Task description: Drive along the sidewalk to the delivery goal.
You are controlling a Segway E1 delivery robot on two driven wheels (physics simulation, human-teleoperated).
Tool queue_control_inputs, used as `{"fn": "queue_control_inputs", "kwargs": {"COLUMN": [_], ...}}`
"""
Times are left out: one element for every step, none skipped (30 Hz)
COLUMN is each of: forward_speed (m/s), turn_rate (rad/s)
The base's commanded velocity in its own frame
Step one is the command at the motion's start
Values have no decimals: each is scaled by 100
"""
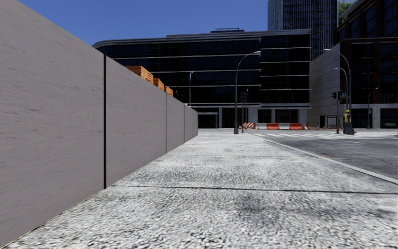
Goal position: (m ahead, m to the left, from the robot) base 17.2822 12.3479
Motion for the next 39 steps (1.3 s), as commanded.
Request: {"fn": "queue_control_inputs", "kwargs": {"forward_speed": [0,0,0,0,0,0,0,0,0,0,0,0,0,0,0,45,200,200,200,200,200,200,200,200,200,200,200,200,200,200,200,200,200,200,200,200,200,200,200], "turn_rate": [0,0,0,0,0,0,0,0,0,0,0,0,0,0,0,0,0,0,0,0,0,0,0,0,0,0,0,0,0,0,0,0,0,0,0,0,0,0,0]}}
